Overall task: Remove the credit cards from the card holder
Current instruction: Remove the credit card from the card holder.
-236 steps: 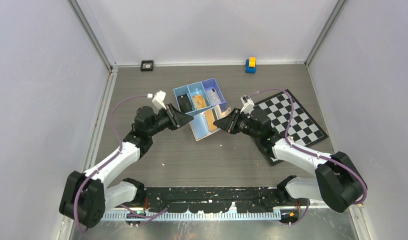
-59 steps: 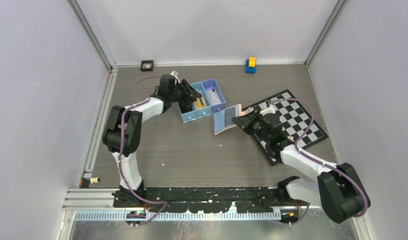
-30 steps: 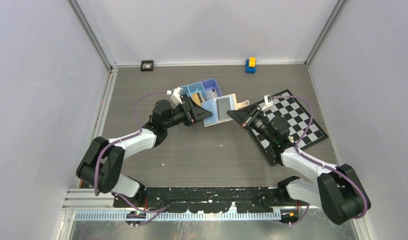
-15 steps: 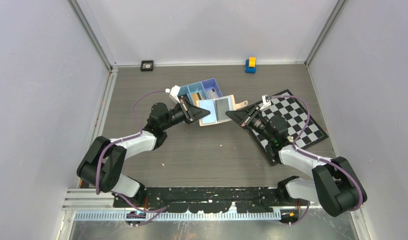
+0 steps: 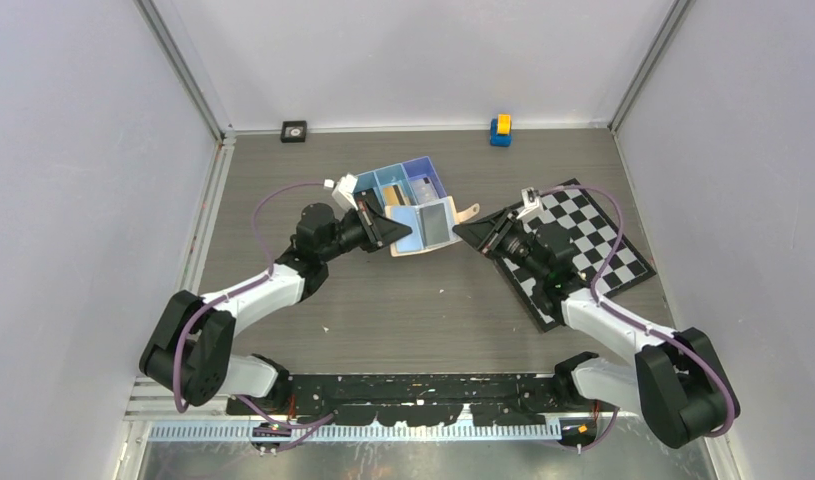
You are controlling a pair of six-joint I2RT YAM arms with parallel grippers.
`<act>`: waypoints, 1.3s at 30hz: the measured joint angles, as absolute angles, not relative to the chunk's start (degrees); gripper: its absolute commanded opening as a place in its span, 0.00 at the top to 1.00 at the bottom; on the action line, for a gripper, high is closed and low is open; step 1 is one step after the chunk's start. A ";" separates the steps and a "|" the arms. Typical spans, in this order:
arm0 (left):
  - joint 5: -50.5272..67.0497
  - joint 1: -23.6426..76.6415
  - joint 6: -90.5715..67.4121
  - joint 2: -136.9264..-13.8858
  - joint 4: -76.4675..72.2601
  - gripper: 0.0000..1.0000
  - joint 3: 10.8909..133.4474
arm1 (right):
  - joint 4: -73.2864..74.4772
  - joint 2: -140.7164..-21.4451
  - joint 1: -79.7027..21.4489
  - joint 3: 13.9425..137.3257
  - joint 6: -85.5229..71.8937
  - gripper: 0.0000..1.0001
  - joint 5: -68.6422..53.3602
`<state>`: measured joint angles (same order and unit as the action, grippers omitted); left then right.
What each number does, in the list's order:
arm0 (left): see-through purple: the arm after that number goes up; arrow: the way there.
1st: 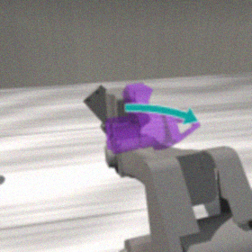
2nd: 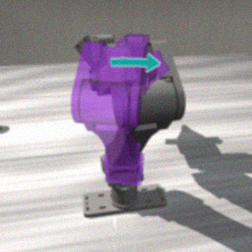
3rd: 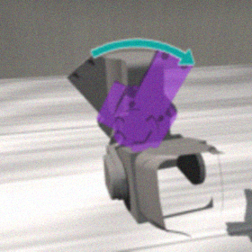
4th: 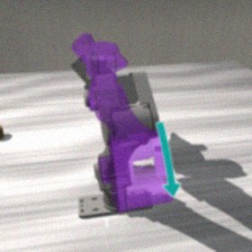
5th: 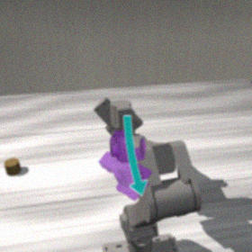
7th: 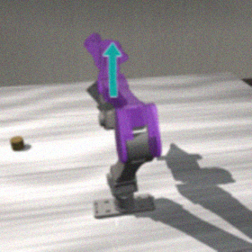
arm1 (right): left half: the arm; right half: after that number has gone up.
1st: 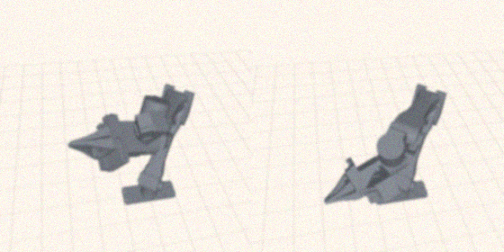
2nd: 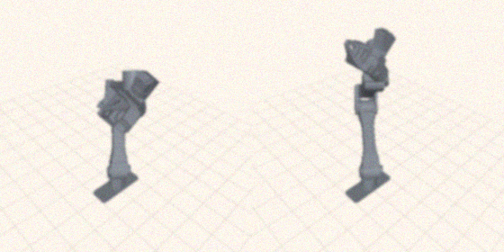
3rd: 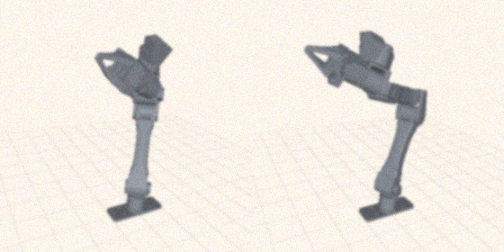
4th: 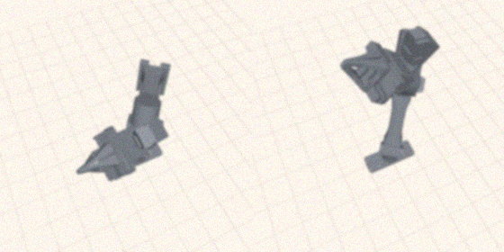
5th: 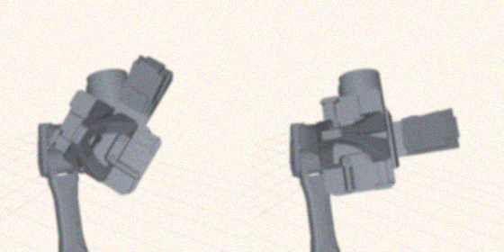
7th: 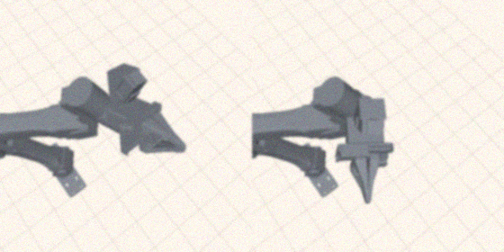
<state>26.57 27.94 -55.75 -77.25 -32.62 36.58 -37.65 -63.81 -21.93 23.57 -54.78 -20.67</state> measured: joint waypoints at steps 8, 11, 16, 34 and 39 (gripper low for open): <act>26.59 27.90 -55.00 -77.41 -31.48 1.00 36.64 | -37.23 -68.66 -21.93 25.50 -54.96 0.78 -22.76; 26.63 27.90 -55.00 -77.58 -31.33 1.00 36.77 | -36.56 -68.88 -21.93 25.98 -54.92 0.88 -23.22; 26.63 27.90 -54.83 -77.89 -30.50 1.00 37.50 | -35.90 -69.06 -21.93 26.70 -54.89 0.92 -23.75; 25.56 27.68 -52.03 -79.35 -25.39 1.00 38.59 | -31.20 -73.14 -29.32 33.58 -49.34 1.00 -25.52; 25.50 27.70 -52.01 -80.14 -25.02 1.00 38.79 | -26.44 -73.12 -30.50 35.18 -46.37 0.92 -22.94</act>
